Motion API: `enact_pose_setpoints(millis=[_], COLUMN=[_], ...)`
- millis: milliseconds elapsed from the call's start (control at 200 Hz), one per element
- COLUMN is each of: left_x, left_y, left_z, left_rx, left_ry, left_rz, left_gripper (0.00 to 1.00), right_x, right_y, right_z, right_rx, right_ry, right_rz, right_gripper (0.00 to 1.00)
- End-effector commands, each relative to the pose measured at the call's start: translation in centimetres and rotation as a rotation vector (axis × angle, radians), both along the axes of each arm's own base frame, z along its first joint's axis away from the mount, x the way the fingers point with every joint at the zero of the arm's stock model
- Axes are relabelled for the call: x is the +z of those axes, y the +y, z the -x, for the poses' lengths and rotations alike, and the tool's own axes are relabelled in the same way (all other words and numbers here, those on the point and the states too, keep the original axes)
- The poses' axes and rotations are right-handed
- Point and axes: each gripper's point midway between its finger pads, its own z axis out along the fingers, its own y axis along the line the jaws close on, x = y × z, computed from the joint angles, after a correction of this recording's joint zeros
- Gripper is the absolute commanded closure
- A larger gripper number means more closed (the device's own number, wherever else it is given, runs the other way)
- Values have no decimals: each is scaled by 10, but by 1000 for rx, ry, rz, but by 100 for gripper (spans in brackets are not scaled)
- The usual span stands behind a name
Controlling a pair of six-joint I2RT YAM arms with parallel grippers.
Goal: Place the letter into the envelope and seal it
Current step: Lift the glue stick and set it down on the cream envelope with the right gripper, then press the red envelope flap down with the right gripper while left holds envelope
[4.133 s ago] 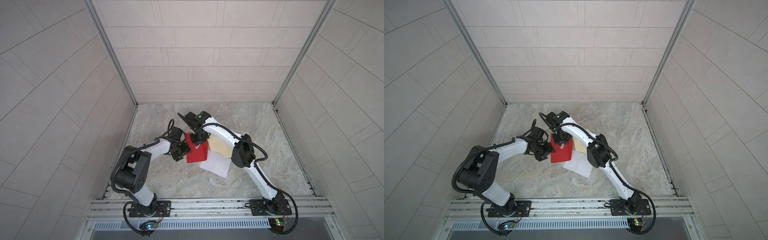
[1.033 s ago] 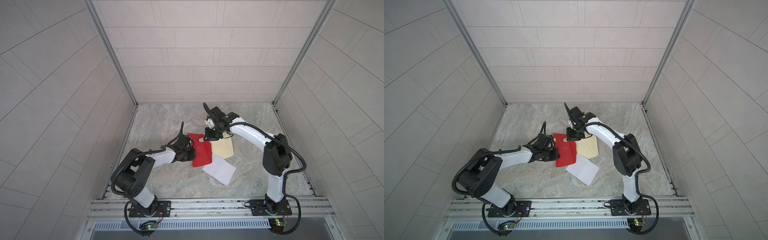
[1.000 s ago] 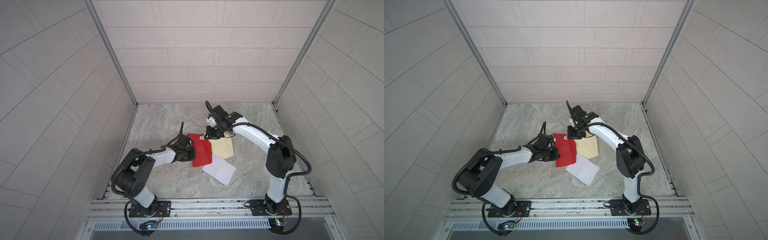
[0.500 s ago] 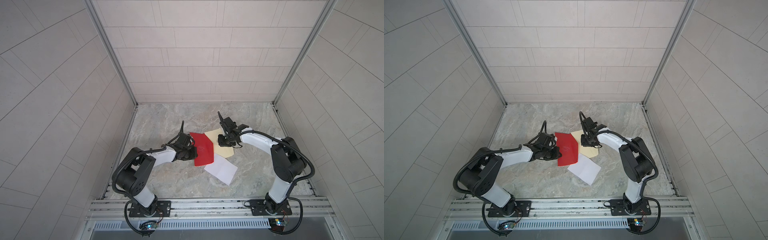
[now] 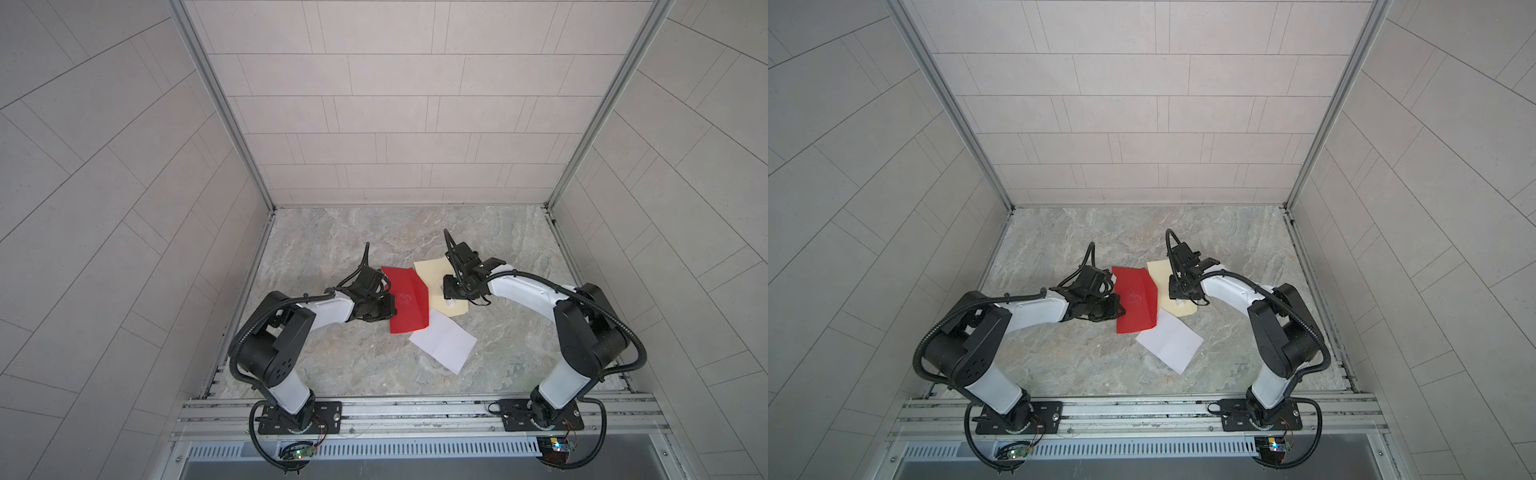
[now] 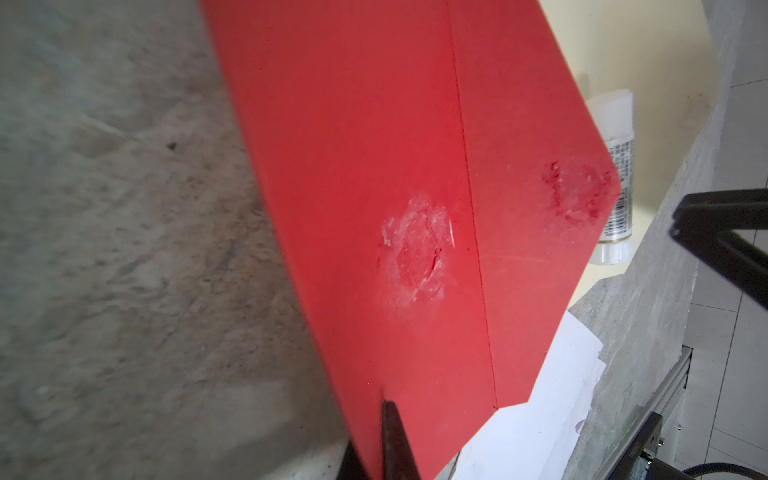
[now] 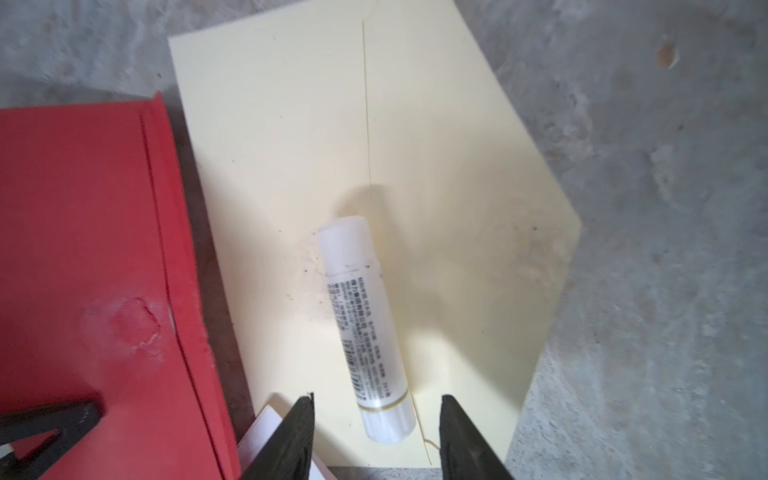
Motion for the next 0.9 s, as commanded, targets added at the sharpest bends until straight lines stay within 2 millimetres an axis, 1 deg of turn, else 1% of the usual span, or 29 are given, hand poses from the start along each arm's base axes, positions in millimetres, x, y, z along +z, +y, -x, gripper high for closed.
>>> enact_pose_setpoints(millis=[0, 50, 80, 115, 175, 230, 310, 420, 605, 676, 896], left_x=[-3, -4, -4, -4, -4, -4, -4, -3, -4, -5, -5], left_y=[-1, -1, -2, -2, -2, -2, -1, -1, -3, -3, -6], left_z=[-1, -1, -1, -1, -1, -2, -2, -2, -3, -3, -3], left_rx=[-12, -12, -13, -14, -14, -12, -9, -9, -14, -15, -24], left_ry=[8, 9, 9, 10, 11, 9, 10, 8, 17, 21, 26], left_rz=[-15, -15, -15, -16, -17, -18, -22, -21, -18, -19, -8], left_gripper=[100, 100, 100, 100, 100, 100, 100, 100, 100, 100, 100], right_x=[25, 24, 23, 19, 12, 7, -3, -12, -8, -9, -25], right_y=[3, 9, 12, 16, 22, 29, 38, 56, 92, 100, 120], right_z=[-9, -12, -13, -15, -18, -21, -24, -24, -17, -14, -8], right_rx=[12, 29, 29, 37, 44, 60, 81, 128, 227, 248, 290], right_ry=[-66, -61, -52, -35, -8, 13, 43, 79, 104, 118, 176], right_rz=[-17, -34, -40, -47, -58, -75, -97, -156, -269, -276, -275], right_gripper=[54, 69, 75, 85, 93, 96, 97, 98, 99, 98, 98])
